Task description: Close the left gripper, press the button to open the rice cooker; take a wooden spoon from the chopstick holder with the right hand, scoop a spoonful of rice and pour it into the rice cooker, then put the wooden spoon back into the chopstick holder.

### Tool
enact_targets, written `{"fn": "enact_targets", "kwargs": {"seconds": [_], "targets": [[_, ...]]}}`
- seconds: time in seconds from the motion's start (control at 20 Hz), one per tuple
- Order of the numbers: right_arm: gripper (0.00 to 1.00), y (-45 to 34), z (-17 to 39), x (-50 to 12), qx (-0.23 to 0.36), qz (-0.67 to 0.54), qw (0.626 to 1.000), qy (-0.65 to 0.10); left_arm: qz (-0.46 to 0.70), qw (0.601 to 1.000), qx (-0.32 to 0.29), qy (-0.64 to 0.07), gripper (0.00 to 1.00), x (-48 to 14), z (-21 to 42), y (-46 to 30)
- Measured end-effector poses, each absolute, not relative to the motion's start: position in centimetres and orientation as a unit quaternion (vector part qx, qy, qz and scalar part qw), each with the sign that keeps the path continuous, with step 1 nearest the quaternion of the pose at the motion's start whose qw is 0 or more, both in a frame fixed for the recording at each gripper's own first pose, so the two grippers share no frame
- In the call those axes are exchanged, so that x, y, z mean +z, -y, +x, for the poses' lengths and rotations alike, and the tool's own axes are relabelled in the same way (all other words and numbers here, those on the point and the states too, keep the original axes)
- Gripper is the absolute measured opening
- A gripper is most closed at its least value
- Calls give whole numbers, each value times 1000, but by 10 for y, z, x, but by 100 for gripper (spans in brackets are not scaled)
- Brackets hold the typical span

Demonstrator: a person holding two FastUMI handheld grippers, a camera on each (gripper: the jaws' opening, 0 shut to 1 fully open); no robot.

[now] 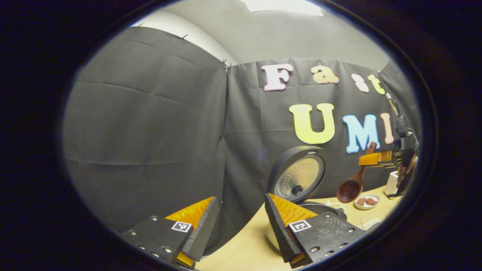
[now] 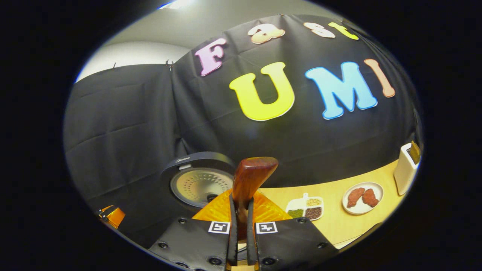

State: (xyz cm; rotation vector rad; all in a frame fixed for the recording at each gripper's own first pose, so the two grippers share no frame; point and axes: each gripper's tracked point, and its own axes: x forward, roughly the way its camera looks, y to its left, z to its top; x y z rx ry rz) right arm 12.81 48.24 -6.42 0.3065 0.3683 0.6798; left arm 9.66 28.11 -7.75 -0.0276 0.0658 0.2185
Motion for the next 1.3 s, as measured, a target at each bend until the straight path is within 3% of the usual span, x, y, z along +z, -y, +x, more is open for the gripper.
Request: {"fn": "enact_targets", "kwargs": {"seconds": [0.05, 0.3, 0.6, 1.0, 1.05, 1.1, 1.3], "targets": [[11, -467, 130, -64, 317, 152, 919, -178, -13, 994, 101, -30, 77, -75, 100, -274], [7, -389, 142, -70, 255, 159, 936, -183, -13, 997, 68, -20, 78, -65, 113, -238], [11, -301, 145, -84, 191, 144, 953, -188, -14, 999, 36, -13, 78, -53, 124, -196], [11, -205, 139, -98, 121, 127, 964, -199, -16, 1000, -3, -1, 77, -35, 133, -136], [7, -193, 139, -99, 113, 125, 965, -201, -16, 1000, -6, -1, 77, -33, 133, -129], [11, -182, 138, -101, 106, 124, 966, -201, -16, 1000, -10, -1, 77, -33, 133, -122], [11, -143, 133, -108, 80, 123, 967, -207, -14, 1000, -24, -1, 77, -30, 133, -96]]}}
